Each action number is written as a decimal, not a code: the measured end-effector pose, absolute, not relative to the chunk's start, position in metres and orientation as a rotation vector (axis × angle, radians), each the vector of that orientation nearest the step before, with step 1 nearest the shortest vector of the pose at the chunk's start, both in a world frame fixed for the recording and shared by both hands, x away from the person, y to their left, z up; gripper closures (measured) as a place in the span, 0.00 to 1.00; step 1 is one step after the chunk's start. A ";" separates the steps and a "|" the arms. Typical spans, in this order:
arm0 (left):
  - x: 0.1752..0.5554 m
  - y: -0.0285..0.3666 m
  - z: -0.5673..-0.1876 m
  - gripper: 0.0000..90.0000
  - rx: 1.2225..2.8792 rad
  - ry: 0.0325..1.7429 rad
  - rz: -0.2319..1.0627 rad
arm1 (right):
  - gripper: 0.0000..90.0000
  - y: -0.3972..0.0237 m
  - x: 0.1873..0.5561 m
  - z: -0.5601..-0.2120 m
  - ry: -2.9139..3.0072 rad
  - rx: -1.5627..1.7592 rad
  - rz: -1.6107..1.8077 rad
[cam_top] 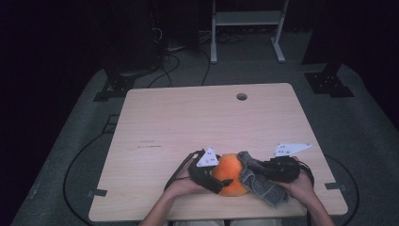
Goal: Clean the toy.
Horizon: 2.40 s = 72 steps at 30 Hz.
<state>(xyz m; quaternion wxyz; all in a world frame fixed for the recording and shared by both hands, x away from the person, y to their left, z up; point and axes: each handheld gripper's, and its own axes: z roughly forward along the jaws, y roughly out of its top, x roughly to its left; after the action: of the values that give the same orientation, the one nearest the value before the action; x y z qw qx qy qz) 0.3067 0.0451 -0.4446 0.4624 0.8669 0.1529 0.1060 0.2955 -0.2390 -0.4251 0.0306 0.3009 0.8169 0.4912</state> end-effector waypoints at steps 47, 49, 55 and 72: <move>0.303 0.049 -0.432 0.31 2.074 0.445 0.304 | 0.86 -0.227 0.284 -0.417 2.418 0.879 1.396; 0.295 0.046 -0.429 0.35 2.039 0.355 0.430 | 0.86 -0.228 0.282 -0.411 2.392 0.875 1.412; 0.294 0.047 -0.431 0.22 2.056 0.267 0.515 | 0.86 -0.207 0.274 -0.402 2.377 0.778 1.398; 0.300 0.061 -0.444 0.21 2.066 0.357 0.357 | 0.86 -0.245 0.292 -0.430 2.366 1.006 1.447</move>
<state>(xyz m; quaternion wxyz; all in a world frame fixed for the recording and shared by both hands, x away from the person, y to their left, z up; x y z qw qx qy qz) 0.2995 0.0610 -0.4438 0.4859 0.8490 0.1468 0.1467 0.2921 -0.2449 -0.4301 0.0955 0.3394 0.7983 0.4882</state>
